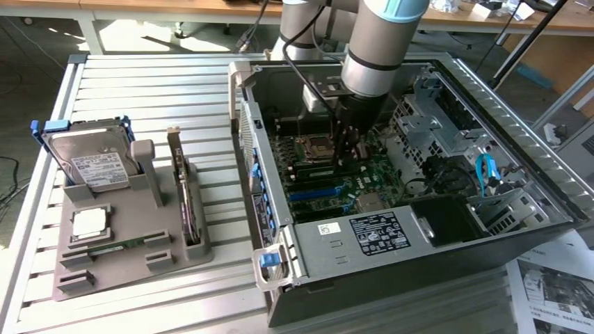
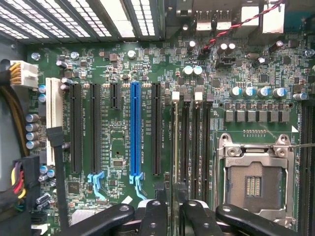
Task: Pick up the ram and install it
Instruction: 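Insert the ram into the slot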
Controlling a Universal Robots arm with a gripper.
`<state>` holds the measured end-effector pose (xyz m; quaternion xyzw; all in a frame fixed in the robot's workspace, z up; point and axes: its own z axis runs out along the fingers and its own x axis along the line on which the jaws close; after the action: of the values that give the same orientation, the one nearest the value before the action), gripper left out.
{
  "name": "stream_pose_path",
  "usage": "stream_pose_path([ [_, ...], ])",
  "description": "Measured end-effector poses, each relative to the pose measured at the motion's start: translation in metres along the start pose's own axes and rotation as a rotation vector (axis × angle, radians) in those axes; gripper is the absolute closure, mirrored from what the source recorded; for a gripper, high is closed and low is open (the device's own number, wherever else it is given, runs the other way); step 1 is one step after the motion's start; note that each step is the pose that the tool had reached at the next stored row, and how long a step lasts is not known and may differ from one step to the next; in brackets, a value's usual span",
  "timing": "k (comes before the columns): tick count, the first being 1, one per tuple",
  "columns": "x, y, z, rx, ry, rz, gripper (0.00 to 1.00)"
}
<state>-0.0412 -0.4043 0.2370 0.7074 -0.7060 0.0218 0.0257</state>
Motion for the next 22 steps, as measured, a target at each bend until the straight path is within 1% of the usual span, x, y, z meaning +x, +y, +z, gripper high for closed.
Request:
stream_pose_path([
  [4,0.000,0.0000,-0.0039,0.0000,0.0022,0.000,0.79],
  [7,0.000,0.0001,-0.0069,0.0001,0.0024,0.000,0.79],
  [9,-0.002,0.0000,-0.0076,0.0000,0.0026,0.000,0.81],
  [10,-0.002,0.0000,-0.0081,0.0000,0.0028,0.000,0.87],
  [11,-0.002,0.0000,-0.0084,0.0001,0.0036,0.000,0.89],
  [13,-0.002,0.0001,-0.0108,0.0000,0.0066,0.000,0.89],
  [15,-0.002,0.0001,-0.0173,0.0000,0.0082,0.000,0.89],
  [16,-0.001,0.0001,-0.0237,0.0000,0.0086,0.000,0.89],
  [17,0.000,0.0002,-0.0347,0.0000,0.0090,0.000,0.89],
  [18,0.000,0.0002,-0.0426,0.0001,0.0089,0.000,0.89],
  [20,0.001,0.0003,-0.0496,0.0000,0.0092,0.000,0.89],
  [22,0.001,0.0003,-0.0504,0.0001,0.0089,0.000,0.89],
])
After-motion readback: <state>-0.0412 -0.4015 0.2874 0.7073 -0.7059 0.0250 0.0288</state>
